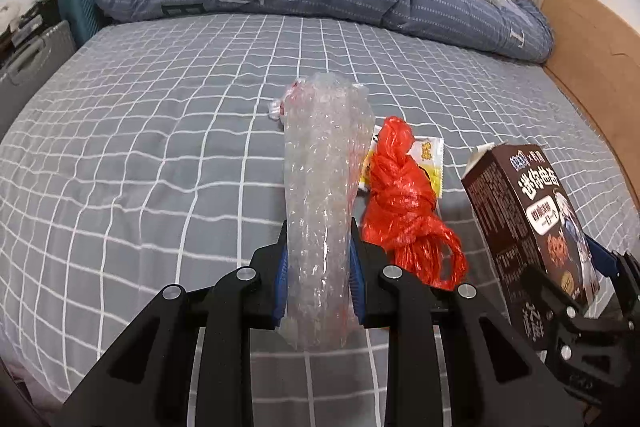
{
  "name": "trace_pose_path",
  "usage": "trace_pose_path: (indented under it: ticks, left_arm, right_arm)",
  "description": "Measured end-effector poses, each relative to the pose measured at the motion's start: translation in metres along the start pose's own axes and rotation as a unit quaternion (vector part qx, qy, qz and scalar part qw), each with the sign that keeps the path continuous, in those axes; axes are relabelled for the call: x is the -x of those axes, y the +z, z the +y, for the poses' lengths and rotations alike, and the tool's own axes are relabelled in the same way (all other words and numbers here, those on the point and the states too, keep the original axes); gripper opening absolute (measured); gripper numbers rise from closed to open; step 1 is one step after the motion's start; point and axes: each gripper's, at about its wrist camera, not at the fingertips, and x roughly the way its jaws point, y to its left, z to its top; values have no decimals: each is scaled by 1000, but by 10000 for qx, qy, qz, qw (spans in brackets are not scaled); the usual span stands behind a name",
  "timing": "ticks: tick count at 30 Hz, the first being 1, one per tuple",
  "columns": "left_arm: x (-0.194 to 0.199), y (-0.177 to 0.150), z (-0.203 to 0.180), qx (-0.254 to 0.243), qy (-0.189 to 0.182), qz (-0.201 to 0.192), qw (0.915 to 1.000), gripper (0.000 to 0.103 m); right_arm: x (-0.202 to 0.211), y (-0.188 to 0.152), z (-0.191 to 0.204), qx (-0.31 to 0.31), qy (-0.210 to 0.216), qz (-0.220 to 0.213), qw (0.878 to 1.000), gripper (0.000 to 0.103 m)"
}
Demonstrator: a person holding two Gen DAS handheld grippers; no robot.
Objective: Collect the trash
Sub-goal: 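Carry the snack box and bubble-wrap bag down toward the black bin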
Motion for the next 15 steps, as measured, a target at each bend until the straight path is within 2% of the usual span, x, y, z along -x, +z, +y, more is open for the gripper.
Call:
trace_pose_path:
  ticks: [15]
  left_arm:
    - [28, -32, 1, 124, 35, 16, 9999, 24]
  right_arm:
    - [23, -12, 2, 98, -57, -172, 9998, 89]
